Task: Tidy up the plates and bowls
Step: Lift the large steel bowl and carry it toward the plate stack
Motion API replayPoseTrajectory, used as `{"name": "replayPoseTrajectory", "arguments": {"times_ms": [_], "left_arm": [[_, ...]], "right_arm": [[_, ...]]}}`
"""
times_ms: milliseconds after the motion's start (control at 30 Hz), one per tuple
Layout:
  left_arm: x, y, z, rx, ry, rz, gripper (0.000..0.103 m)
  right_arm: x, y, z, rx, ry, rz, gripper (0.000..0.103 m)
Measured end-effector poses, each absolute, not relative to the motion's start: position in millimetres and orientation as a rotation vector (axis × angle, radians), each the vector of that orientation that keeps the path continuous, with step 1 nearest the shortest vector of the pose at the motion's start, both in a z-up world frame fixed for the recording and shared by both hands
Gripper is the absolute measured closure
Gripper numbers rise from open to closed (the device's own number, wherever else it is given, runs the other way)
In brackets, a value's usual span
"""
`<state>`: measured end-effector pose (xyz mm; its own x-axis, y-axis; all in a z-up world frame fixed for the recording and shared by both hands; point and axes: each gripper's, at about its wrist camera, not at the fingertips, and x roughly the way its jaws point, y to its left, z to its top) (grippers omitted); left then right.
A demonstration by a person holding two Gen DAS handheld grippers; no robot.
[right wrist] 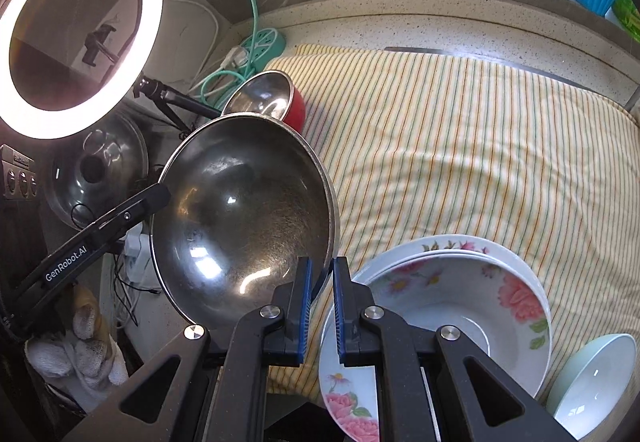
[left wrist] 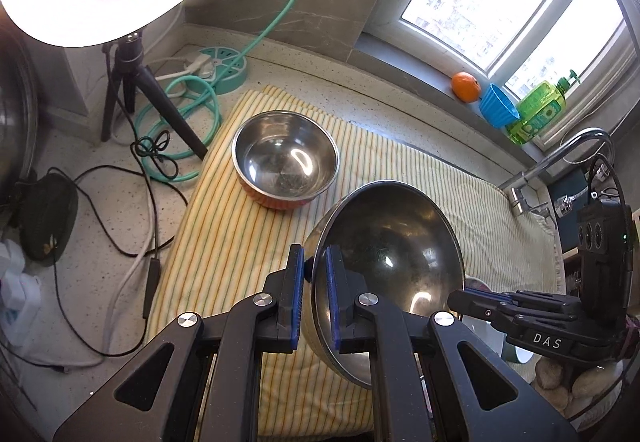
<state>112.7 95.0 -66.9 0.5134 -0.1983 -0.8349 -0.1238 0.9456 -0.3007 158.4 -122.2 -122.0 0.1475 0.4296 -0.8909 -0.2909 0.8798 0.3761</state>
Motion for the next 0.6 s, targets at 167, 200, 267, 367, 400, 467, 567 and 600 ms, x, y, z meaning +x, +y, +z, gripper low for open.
{"name": "replayPoseTrajectory", "arguments": {"times_ms": [167,200,267,367,400,467,567,600], "left_arm": [[99.7,101.9,-69.8,-0.362,1.028,-0.036,0.094],[98.1,103.8,-72.7,-0.365,1.032,-0.031,0.094],[95.5,105.4,-79.1,-0.366,1.04,-0.023,0.094],[92.4,107.9,-87.1,-0.369,1.055,-0.019,0.094],[90.9,109.6,-88.4,-0.378,1.056,-0.019,0.094],[87.6,111.7,-90.7,-0.389,1.059,-0.014,0.094],[81.4,113.8,-95.0,-0.394,1.069,-0.01,0.094],[79.2,115.6,-96.5,-0.404,1.073,-0.009,0.094]], "right_arm": [[148.3,-113.7,-135.1,0.103,1.358,0.533,0.094],[147.2,-111.7,-137.9,0.1,1.364,0.534,0.094],[146.6,-107.6,-144.1,0.089,1.374,0.529,0.094],[144.7,-101.7,-153.0,0.068,1.393,0.522,0.094],[144.1,-100.9,-155.2,0.067,1.4,0.523,0.094],[142.1,-98.7,-157.6,0.062,1.406,0.524,0.094],[138.4,-94.8,-158.8,0.043,1.411,0.53,0.094],[136.9,-93.7,-158.4,0.036,1.411,0.533,0.094]]}}
